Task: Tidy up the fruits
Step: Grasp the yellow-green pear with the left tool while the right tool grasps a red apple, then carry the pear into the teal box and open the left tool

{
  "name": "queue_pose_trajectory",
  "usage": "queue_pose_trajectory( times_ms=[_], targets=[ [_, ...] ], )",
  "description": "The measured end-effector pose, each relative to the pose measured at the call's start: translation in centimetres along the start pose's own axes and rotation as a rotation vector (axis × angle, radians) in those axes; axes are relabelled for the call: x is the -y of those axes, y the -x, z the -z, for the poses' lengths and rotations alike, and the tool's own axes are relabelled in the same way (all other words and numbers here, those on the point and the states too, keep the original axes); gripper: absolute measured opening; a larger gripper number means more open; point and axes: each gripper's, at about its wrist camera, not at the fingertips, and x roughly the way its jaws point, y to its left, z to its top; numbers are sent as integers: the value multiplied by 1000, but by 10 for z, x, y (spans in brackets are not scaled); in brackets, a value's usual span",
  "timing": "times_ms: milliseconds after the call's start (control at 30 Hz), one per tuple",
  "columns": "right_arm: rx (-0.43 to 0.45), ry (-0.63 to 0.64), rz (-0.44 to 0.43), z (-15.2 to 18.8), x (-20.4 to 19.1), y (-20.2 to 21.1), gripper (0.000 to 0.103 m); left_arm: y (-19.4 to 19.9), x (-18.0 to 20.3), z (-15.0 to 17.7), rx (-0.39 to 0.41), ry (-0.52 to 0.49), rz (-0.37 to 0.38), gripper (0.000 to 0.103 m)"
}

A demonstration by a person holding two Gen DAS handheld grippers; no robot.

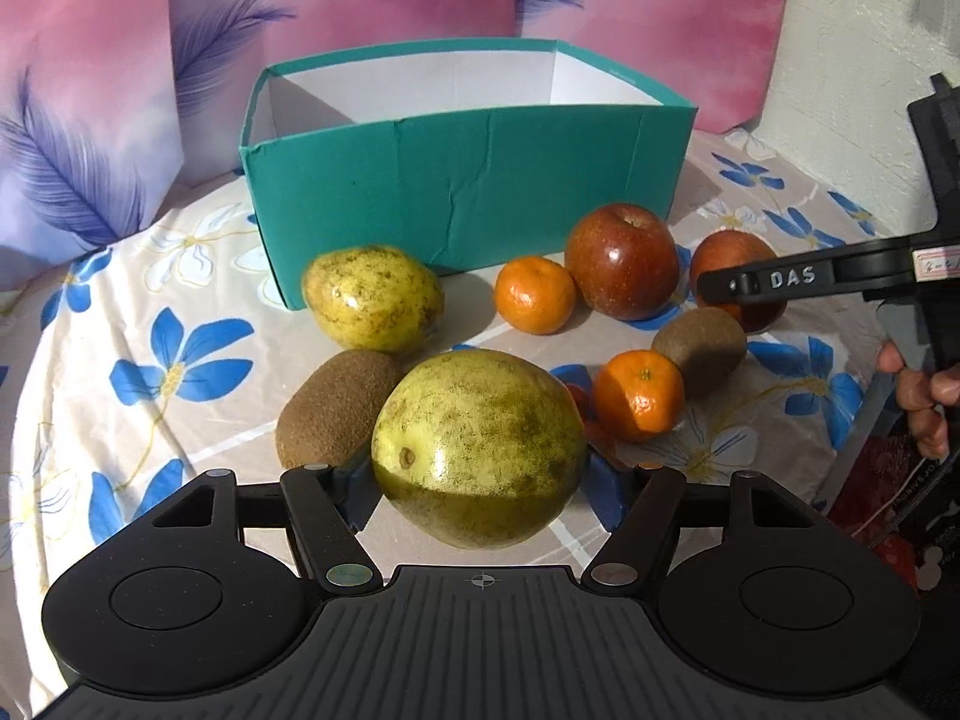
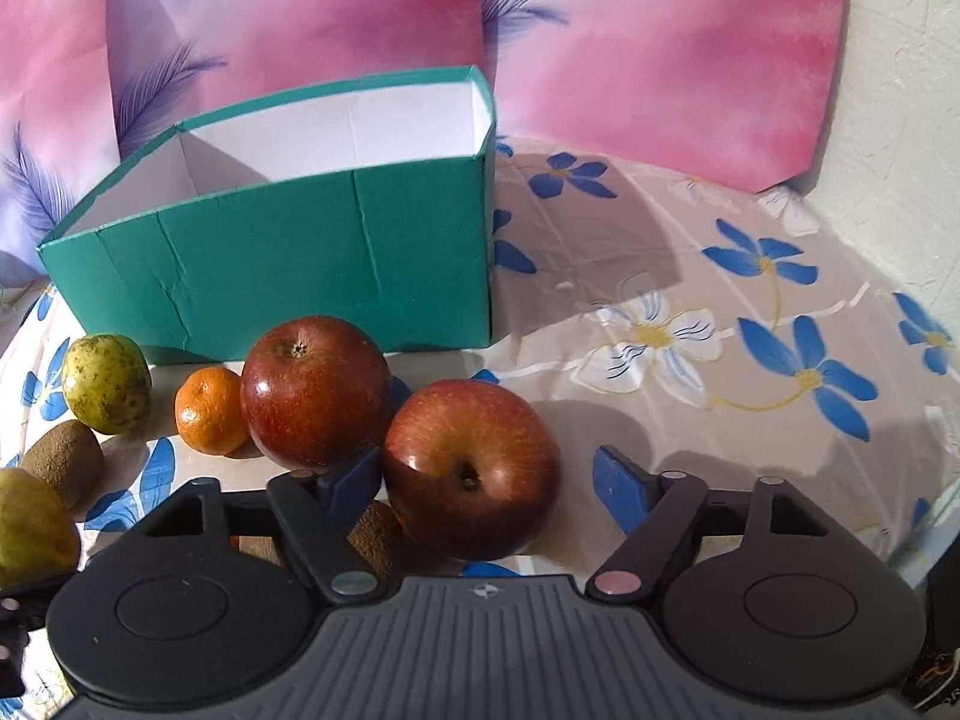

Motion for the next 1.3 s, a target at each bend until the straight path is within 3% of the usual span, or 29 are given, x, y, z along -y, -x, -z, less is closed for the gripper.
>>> queue_pose_trajectory(
  times_ms=[33,433,667,800,1100,1300],
  targets=[
    [-12,0,-12,0,-1,-4,68,2,1,-3,5,2,-2,72],
    [-30,-2,-10,-1,-2,-24,67,23,9,-32,37,23,-17,72],
    [34,-46,-32,-8,5,2,67,40,5,-97,115,91,-166,72],
    [83,-62,-57,-18,3,21,67,44,3,-135,212,149,-214,72],
    [173,-52,-65,-30,0,51,67,11,7,-178,235,158,-298,72],
    [184,-62,-60,-29,0,55,67,-32,-1,-183,163,170,-352,72]
  ],
)
